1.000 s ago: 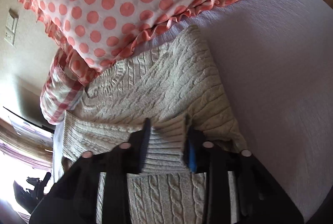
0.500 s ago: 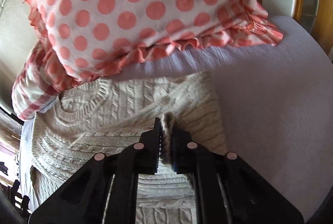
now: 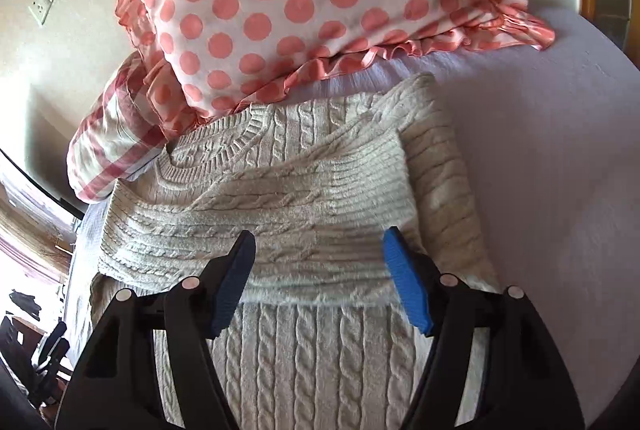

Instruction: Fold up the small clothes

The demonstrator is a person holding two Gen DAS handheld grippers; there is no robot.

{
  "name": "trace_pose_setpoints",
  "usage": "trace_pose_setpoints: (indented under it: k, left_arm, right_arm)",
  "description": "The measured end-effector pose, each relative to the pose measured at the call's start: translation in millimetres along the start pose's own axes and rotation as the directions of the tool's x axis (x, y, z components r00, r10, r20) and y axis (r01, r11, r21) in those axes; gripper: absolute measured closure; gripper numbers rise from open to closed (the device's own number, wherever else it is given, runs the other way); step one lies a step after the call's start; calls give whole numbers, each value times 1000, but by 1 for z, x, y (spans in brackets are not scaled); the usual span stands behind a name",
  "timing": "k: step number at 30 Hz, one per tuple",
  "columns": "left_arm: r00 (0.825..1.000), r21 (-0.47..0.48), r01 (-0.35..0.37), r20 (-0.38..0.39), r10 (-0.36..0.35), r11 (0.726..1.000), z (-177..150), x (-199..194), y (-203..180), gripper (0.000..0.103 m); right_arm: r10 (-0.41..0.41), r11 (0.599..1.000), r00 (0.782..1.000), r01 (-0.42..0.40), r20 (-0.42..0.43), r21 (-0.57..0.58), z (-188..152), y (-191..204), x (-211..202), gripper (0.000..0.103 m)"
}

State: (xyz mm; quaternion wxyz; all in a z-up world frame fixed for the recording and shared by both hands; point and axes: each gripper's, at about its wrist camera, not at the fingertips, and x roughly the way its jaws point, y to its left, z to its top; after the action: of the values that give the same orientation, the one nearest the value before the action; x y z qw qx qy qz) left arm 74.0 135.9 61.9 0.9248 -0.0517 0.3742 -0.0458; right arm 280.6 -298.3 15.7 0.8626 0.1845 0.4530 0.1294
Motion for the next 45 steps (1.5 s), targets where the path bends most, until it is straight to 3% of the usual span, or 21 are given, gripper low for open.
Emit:
trace_pose_setpoints:
  k: [2,7,11,16,19,21,22,23,24,28,33,36,39,40,43,45]
  left_arm:
    - [999,-16,34,-7,-34,999,-10,-7,7,27]
    - [988,-73,131,-71,-136,989,-37,-8,18,27]
    - [968,-108,203,-126,-216,973,-58,-6,14,31]
    - [957,-134,240,-136,-258,961,-78,-16,5,41]
    - [953,-132,250,-144,-268,959,-89,-24,-6,53]
    - [955,-123,238,-152,-255,964,-94,-28,-12,69]
    - [951,-134,245,-159,-265,960,-96,-27,-13,76]
    - [945,-153,260,-164,-284,953,-97,-26,-12,91]
    - [943,-165,265,-159,-291,950,-96,-25,-11,93]
    - [937,-188,310,-107,-333,932,-73,-27,-4,95]
    - [951,-189,307,23,-308,933,1,-26,12,95]
    - [965,-203,262,69,-253,944,58,-1,22,95]
    - [978,-240,208,71,-196,948,110,39,31,95]
    - [982,-253,187,65,-177,949,127,57,33,95]
    - [993,-268,119,39,-113,956,166,111,30,96]
    - [998,-259,58,2,-60,964,185,153,25,95]
  right_arm:
    - [63,998,997,-63,43,-9,-16,-2,-30,34]
    - [3,1000,996,-2,87,-17,-76,-28,-89,35]
    - [8,999,999,-11,48,49,-119,-59,-110,44]
    - [108,989,994,-111,28,103,-169,-74,-119,59]
    - [218,969,976,-218,9,114,-194,-72,-122,74]
    - [269,958,963,-266,-10,109,-208,-69,-123,91]
    - [283,955,959,-280,-16,101,-213,-67,-124,94]
    - [296,951,955,-294,-7,91,-218,-65,-125,94]
    - [314,945,949,-315,18,90,-218,-64,-128,94]
    - [421,894,885,-442,198,74,-189,-61,-156,95]
    - [489,850,794,-526,363,6,-117,-46,-172,95]
    - [491,839,770,-543,408,15,-66,-40,-153,95]
    - [464,838,779,-541,422,76,-15,-44,-118,95]
    - [440,844,793,-525,422,108,3,-46,-102,95]
    - [324,892,856,-418,403,170,47,-51,-56,95]
    - [192,935,910,-283,368,212,70,-54,-21,95]
